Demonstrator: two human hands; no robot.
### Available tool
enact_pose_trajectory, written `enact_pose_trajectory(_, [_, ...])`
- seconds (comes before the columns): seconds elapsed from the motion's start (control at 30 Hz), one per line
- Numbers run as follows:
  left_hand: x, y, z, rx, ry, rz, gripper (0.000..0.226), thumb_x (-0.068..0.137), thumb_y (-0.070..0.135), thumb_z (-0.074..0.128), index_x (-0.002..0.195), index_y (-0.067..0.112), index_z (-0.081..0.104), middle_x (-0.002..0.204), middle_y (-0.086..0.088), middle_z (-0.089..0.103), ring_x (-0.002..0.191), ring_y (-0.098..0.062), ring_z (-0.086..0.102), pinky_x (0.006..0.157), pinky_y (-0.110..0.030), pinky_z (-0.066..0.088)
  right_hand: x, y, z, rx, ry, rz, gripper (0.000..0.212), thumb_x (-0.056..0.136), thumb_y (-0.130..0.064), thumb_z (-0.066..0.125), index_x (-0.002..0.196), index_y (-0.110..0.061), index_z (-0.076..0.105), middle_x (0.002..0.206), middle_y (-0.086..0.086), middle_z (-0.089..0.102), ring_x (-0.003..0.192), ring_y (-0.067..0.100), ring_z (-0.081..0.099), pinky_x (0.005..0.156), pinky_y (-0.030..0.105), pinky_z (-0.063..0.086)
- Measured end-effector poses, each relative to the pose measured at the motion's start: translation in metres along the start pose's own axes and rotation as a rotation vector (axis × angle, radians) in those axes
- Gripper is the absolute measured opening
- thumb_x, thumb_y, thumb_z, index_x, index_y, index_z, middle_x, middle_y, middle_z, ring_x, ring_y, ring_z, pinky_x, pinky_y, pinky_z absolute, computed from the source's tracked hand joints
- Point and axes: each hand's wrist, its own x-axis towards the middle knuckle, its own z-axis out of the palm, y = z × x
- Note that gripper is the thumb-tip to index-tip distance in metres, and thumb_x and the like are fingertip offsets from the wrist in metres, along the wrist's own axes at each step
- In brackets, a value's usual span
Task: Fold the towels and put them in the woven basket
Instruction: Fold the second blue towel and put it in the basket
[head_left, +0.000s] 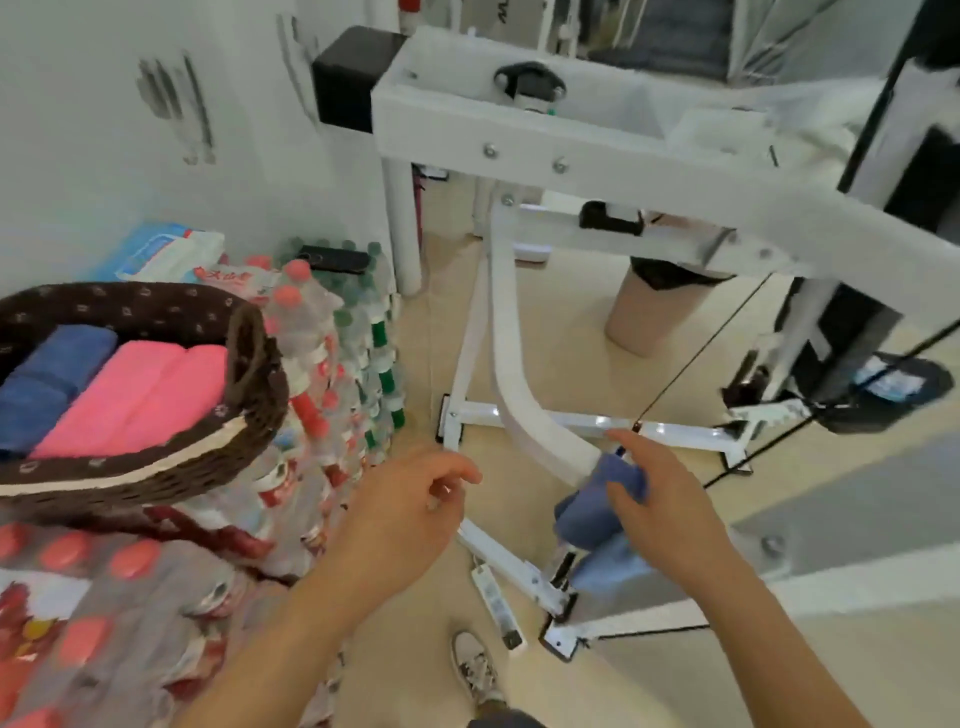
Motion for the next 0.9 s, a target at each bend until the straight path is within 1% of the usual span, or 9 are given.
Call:
enact_pose_trajectory(0.13, [0.014,0.011,0.069,-0.001,-0.175,0.025,0.015,0.089,0.020,0.057,0.094,0.029,0.067,0.084,0.015,0.060,0.085,-0.003,0.055,0.070,-0.016,0.045,-0.008,0.051,-0.001,-0.123,-0.043,0.098,0.045,0.091,-0.012,0.055,0.135,-0.018,0.049,0.130,0.006,0.055,0.116,0.026,0.053,0.088,0.026,0.039])
enact_pose_trajectory(0.2, [0.022,0.019,0.101,0.018,-0.194,0.036,0.014,0.088,0.026,0.054,0.095,0.025,0.066,0.088,0.008,0.064,0.081,-0.008,0.056,0.075,-0.029,0.049,-0.005,0.070,0.003,-0.246,-0.020,0.045,0.049,0.089,-0.017,0.059,0.137,-0.020,0.048,0.131,0.005,0.054,0.116,0.028,0.051,0.091,0.033,0.043])
enact_pose_trajectory(0.3, [0.039,0.029,0.137,0.100,-0.180,-0.041,0.014,0.091,0.028,0.054,0.102,0.022,0.060,0.092,0.006,0.064,0.083,-0.015,0.058,0.075,-0.030,0.048,0.009,0.082,0.007,-0.362,0.005,0.007,0.047,0.085,-0.026,0.065,0.131,-0.021,0.055,0.122,0.003,0.056,0.111,0.026,0.050,0.083,0.034,0.047])
enact_pose_trajectory(0.4, [0.055,0.041,0.159,0.080,-0.134,-0.177,0.017,0.089,0.036,0.057,0.098,0.022,0.054,0.087,0.005,0.065,0.078,-0.015,0.061,0.068,-0.031,0.048,0.020,0.082,0.006,-0.365,-0.022,-0.051,0.022,0.077,-0.024,0.073,0.099,-0.019,0.070,0.096,0.003,0.058,0.086,0.024,0.058,0.058,0.033,0.048])
enact_pose_trajectory(0.47, [0.062,0.047,0.168,0.049,-0.119,-0.271,0.017,0.085,0.036,0.061,0.092,0.025,0.051,0.079,0.005,0.067,0.073,-0.013,0.061,0.064,-0.030,0.047,0.024,0.082,0.007,-0.380,-0.021,-0.105,0.013,0.068,-0.021,0.080,0.075,-0.018,0.070,0.078,0.000,0.056,0.064,0.019,0.057,0.044,0.026,0.039])
enact_pose_trajectory(0.63, [0.070,0.054,0.168,-0.271,-0.071,-0.473,0.022,0.076,0.020,0.070,0.086,0.037,0.059,0.068,0.010,0.070,0.069,-0.005,0.066,0.068,-0.029,0.054,0.029,0.080,-0.001,-0.117,-0.025,-0.018,0.009,0.086,-0.024,0.064,0.080,-0.022,0.058,0.085,-0.009,0.052,0.072,0.010,0.051,0.060,0.016,0.036])
enact_pose_trajectory(0.73, [0.077,0.061,0.142,-0.565,-0.029,-0.546,0.012,0.079,0.008,0.068,0.080,0.019,0.071,0.071,0.000,0.072,0.071,-0.012,0.066,0.071,-0.027,0.052,0.033,0.070,-0.017,0.190,-0.092,0.083,0.022,0.082,-0.021,0.069,0.065,-0.023,0.056,0.066,-0.004,0.058,0.061,0.009,0.054,0.059,0.023,0.044])
enact_pose_trajectory(0.83, [0.080,0.069,0.102,-0.837,-0.051,-0.489,0.005,0.078,0.009,0.065,0.080,0.011,0.070,0.078,-0.007,0.067,0.077,-0.019,0.060,0.073,-0.031,0.049,0.040,0.048,-0.034,0.111,-0.263,0.000,0.031,0.084,-0.038,0.063,0.056,-0.027,0.056,0.063,-0.003,0.064,0.059,0.009,0.058,0.060,0.030,0.050])
enact_pose_trajectory(0.9, [0.079,0.077,0.073,-0.814,-0.108,-0.371,0.008,0.080,0.012,0.062,0.083,0.011,0.069,0.078,-0.007,0.068,0.076,-0.019,0.061,0.071,-0.032,0.048,0.047,0.024,-0.046,0.094,-0.205,-0.128,0.013,0.082,-0.042,0.062,0.072,-0.035,0.059,0.077,-0.016,0.064,0.066,0.004,0.057,0.061,0.024,0.047])
